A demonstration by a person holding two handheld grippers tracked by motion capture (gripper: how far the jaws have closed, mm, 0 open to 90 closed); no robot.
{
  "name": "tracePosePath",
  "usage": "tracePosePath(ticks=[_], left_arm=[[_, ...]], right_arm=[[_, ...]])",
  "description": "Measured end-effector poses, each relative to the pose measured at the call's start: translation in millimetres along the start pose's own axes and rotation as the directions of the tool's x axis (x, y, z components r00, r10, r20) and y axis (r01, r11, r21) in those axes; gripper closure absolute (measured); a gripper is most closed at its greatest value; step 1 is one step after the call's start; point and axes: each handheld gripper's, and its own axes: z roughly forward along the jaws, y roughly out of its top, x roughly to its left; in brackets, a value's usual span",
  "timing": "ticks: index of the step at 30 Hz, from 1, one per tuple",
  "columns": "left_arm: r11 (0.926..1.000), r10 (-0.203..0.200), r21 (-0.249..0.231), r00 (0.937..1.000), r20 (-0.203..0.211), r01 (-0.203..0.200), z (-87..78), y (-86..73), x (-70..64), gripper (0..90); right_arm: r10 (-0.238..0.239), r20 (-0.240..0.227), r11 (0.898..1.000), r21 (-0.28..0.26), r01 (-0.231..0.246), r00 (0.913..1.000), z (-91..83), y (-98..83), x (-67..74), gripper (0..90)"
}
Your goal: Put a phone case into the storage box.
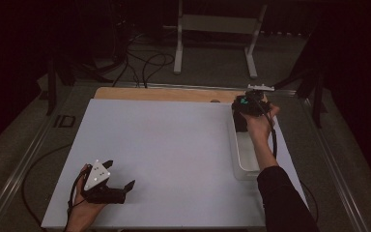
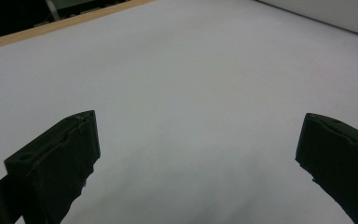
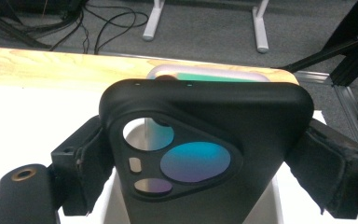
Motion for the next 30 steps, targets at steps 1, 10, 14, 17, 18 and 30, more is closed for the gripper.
tracePosePath(ticks=[1, 10, 14, 17, 18, 30], left_arm=[[1.0, -0.001, -0.003, 1.0, 0.001, 0.001, -0.2, 0.3, -0.3, 0.1], [1.0, -0.002, -0.002, 1.0, 0.003, 0.002, -0.3, 0.0, -0.5, 0.1], [1.0, -0.001, 0.0, 1.0, 0.002, 0.001, 0.0, 0.0, -0.7, 0.1], [1.0, 0.0, 0.002, 1.0, 0.003, 0.0, 0.4, -0.1, -0.9, 0.1], [1.0, 0.0, 0.002, 1.0, 0.003, 0.0, 0.4, -0.1, -0.9, 0.1], [1.0, -0.002, -0.002, 1.0, -0.004, 0.002, -0.5, -0.1, -0.9, 0.1]], right_arm=[[0.005, 0.0, 1.0, -0.005, -0.005, 1.0, 1.5, 0.1, -0.9, 12.9], [0.04, -0.008, 0.999, -0.008, -0.04, 0.9992, 4.8, 0.9, -6.9, 8.3], [0.039, -0.048, 0.999, -0.018, -0.04, 0.9981, 3.8, 1.9, -9.6, 7.6], [0.052, -0.063, 0.998, -0.035, -0.054, 0.9967, 1.5, 3.2, -10.7, 7.5], [0.058, -0.066, 0.997, -0.04, -0.06, 0.9961, 1.0, 4.0, -11.6, 7.5], [0.022, -0.071, 0.998, -0.051, -0.025, 0.9972, -11.1, 3.0, -18.3, 7.7]])
